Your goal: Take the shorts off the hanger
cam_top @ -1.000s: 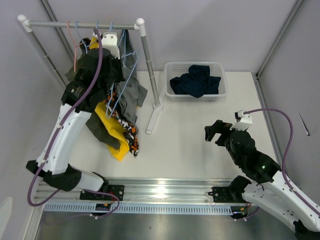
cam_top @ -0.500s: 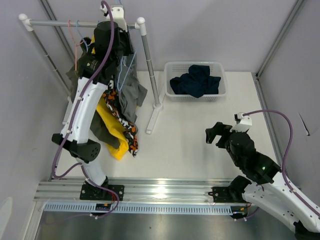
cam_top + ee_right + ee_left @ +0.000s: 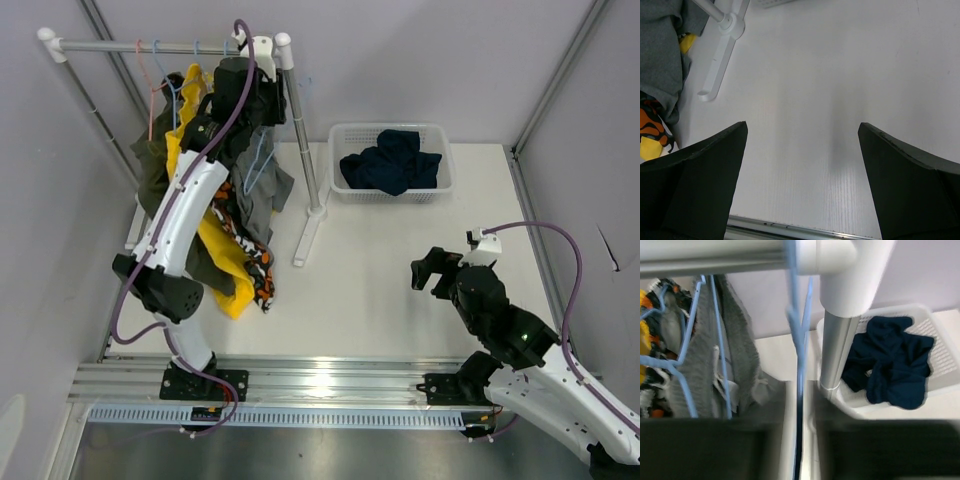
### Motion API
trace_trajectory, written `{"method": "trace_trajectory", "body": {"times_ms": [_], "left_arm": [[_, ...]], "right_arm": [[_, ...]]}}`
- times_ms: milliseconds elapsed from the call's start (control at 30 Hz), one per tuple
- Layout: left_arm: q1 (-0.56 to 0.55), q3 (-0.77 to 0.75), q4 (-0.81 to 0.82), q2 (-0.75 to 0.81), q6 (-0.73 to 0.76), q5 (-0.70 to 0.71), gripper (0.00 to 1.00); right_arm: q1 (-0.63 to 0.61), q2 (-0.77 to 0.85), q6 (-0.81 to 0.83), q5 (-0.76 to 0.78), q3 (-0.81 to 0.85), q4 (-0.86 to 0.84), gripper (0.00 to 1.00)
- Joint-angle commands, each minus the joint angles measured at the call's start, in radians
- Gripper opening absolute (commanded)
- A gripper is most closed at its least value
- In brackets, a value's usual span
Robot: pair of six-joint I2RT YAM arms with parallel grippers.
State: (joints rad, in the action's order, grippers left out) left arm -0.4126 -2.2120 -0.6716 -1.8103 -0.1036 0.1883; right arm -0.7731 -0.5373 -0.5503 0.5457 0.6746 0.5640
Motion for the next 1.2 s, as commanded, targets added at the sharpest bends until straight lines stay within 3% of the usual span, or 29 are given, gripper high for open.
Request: {"method": "trace_trajectory", "body": {"times_ms": [0, 100, 167, 267, 667, 867, 1167], "left_arm": [[0.006, 0.090, 0.053, 0.100, -0.027, -0.036, 0.55], [0.006, 0.165, 0.064, 0.190, -0.030, -0.032, 0.82], [0.008, 0.202, 0.055, 0.250, -0.028, -0.021, 0.92], [0.008, 0.225, 0.046, 0.316, -0.012, 0.006, 0.96], [0.070, 0.255, 0.056, 0.338, 0.004, 0.066, 0.93], [0.095, 0.215, 0.055, 0.253, -0.007, 0.066, 0.81], [0.141, 0.092, 0.029, 0.106, -0.030, 0.060, 0.75]], "right_arm": [[-0.005, 0.010, -0.014, 0.022, -0.001, -0.018, 0.99], [-0.003, 0.010, -0.014, 0.017, -0.006, -0.018, 1.00], [-0.005, 0.011, -0.019, 0.016, -0.009, -0.018, 1.00], [-0.006, 0.011, -0.025, 0.013, -0.010, -0.016, 0.99], [-0.006, 0.020, -0.031, 0.016, -0.010, -0.004, 1.00], [-0.011, 0.020, -0.031, 0.019, -0.013, -0.003, 0.99], [-0.018, 0.014, -0.030, 0.019, -0.017, -0.003, 0.99]]}}
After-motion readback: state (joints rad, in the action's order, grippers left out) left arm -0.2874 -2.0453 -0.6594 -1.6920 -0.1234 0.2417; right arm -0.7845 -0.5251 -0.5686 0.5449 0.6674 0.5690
